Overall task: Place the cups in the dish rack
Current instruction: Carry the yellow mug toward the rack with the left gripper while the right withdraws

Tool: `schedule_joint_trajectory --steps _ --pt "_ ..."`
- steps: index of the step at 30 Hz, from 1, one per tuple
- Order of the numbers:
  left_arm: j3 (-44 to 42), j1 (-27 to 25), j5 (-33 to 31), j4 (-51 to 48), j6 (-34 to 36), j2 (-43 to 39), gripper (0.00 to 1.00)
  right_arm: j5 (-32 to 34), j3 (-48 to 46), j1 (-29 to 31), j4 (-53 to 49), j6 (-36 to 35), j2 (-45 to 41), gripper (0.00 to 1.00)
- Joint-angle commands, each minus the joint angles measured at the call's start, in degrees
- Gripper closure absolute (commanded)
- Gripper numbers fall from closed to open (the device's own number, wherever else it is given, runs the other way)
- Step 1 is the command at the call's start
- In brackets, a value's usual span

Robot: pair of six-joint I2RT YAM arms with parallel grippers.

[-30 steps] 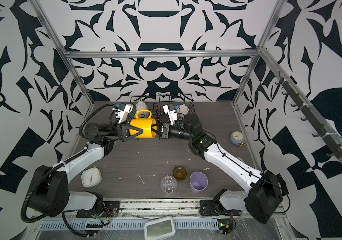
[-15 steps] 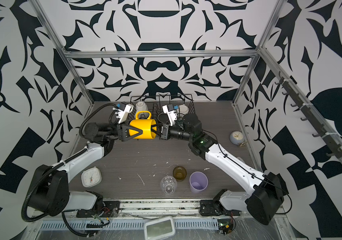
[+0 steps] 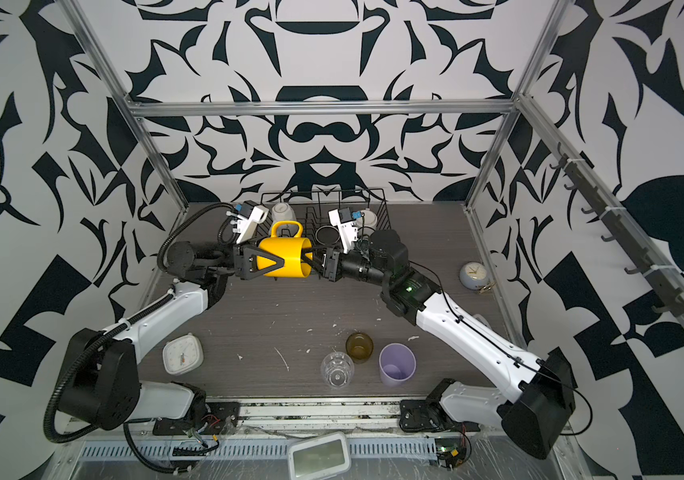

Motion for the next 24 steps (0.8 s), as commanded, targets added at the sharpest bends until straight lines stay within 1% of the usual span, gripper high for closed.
schedule_joint_trajectory --steps 1,4,6,7,8,9,10,12,13,14,15,16,17,20,22,24 --pt "2.35 1.40 -1.00 2.67 -1.50 -1.31 1.00 2.62 1.43 0.13 0.70 -1.81 -2.56 0.60" --pt "2.64 3.86 -1.48 0.77 -1.37 -1.64 1.00 5.52 1.22 0.08 -3.15 -3.10 -4.43 0.52" --pt "2.97 6.31 -1.93 -1.60 -1.14 -2.07 1.00 8.54 0.86 0.00 -6.62 -4.59 -6.38 0.48" --pt "3.15 7.56 -2.05 -3.50 -0.53 -2.44 1.00 10.40 0.61 0.04 -8.44 -5.25 -7.47 0.46" --pt "3.39 8.74 -2.29 -6.68 0.79 -2.96 1.00 12.41 0.43 0.01 -10.56 -5.69 -8.62 0.41" --pt "3.77 9.59 -2.62 -10.90 2.97 -3.58 1.00 13.92 0.25 -0.06 -12.44 -5.99 -9.57 0.38" --pt "4.40 10.30 -3.27 -18.18 6.91 -4.52 1.00 15.85 0.03 -0.05 -14.31 -6.33 -10.77 0.34" --pt "6.55 10.87 -6.14 -39.39 19.36 -7.71 1.00 19.07 -0.41 -0.13 -17.76 -6.86 -12.79 0.29" --pt "9.19 10.87 -9.47 -55.96 29.70 -9.40 1.00 20.71 -0.62 -0.09 -19.36 -7.12 -13.85 0.24" --pt "13.09 10.56 -14.96 -73.39 41.24 -10.61 1.00 22.46 -0.86 -0.13 -20.98 -7.26 -14.87 0.19" --pt "16.65 9.91 -20.40 -84.52 48.77 -11.00 1.00 23.87 -0.98 -0.13 -22.33 -7.48 -15.65 0.14" --pt "19.92 9.33 -25.59 -92.58 53.62 -10.76 1.00 25.40 -1.08 -0.13 -23.78 -7.83 -16.51 0.12" --pt "22.28 9.21 -28.72 -96.89 54.64 -10.24 1.00 26.79 -1.27 -0.21 -25.03 -8.10 -17.36 0.10" --pt "26.64 9.68 -34.63 -103.96 53.11 -7.71 1.00 30.32 -1.62 -0.30 -28.21 -8.74 -19.12 0.08" --pt "29.22 9.64 -37.99 -108.15 52.58 -4.96 1.00 32.02 -1.46 -0.30 -30.22 -9.17 -19.78 0.08" --pt "30.78 9.64 -41.10 -110.30 50.99 -3.24 1.00 32.59 -1.60 -0.31 -31.27 -9.45 -20.40 0.08"
